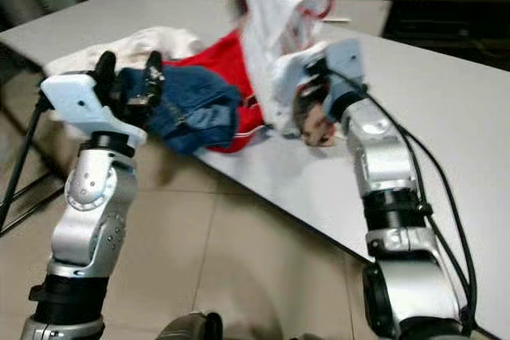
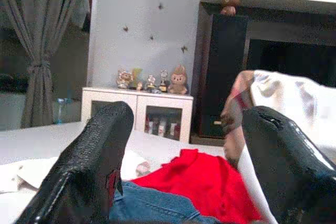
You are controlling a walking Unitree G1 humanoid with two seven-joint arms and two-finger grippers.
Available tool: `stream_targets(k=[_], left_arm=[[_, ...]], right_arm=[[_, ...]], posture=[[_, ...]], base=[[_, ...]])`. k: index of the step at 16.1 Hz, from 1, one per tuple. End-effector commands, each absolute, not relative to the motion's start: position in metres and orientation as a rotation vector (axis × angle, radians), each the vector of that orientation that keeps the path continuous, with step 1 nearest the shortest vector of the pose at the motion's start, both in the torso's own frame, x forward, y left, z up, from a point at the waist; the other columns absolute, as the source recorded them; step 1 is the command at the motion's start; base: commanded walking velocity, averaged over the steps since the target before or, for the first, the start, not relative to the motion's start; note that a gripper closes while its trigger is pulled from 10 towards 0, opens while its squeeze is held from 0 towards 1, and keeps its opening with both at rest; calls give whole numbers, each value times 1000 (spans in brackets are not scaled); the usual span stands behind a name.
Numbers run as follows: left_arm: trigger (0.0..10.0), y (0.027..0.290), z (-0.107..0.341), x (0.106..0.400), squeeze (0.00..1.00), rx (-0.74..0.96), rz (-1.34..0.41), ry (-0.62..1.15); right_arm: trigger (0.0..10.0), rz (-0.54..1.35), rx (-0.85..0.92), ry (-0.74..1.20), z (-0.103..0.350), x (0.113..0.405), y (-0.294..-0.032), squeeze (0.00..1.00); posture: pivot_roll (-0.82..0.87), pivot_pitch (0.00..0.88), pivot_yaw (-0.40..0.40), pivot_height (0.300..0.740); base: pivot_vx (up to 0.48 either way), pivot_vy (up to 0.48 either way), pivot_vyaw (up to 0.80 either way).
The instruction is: Hang hanger
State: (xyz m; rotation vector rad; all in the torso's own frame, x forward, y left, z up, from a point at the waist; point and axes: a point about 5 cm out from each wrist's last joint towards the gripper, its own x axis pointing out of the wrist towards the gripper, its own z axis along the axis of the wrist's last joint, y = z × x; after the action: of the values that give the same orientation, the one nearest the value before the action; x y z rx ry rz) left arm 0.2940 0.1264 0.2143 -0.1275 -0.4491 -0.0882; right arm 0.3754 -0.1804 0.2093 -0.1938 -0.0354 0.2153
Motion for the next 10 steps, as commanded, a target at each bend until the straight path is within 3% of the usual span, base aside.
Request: stream_targets(k=[1, 5, 10], left_arm=[[10000, 126, 216, 292, 0, -94, -109, -457], [10000, 119, 218, 291, 0, -85, -137, -477], [10000, 116, 218, 289, 0, -71, -147, -485]], right_arm=[[9725, 88, -213, -142, 234, 379, -194, 0], [10000, -53, -236, -317, 269, 382, -202, 0], [10000, 167, -226, -564, 310, 373, -150, 0]], posture=[[-70, 0, 80, 740], [-74, 0, 81, 740], [-60, 0, 71, 740]], base=[[0, 0, 769], [0, 0, 758], [0, 0, 84]])
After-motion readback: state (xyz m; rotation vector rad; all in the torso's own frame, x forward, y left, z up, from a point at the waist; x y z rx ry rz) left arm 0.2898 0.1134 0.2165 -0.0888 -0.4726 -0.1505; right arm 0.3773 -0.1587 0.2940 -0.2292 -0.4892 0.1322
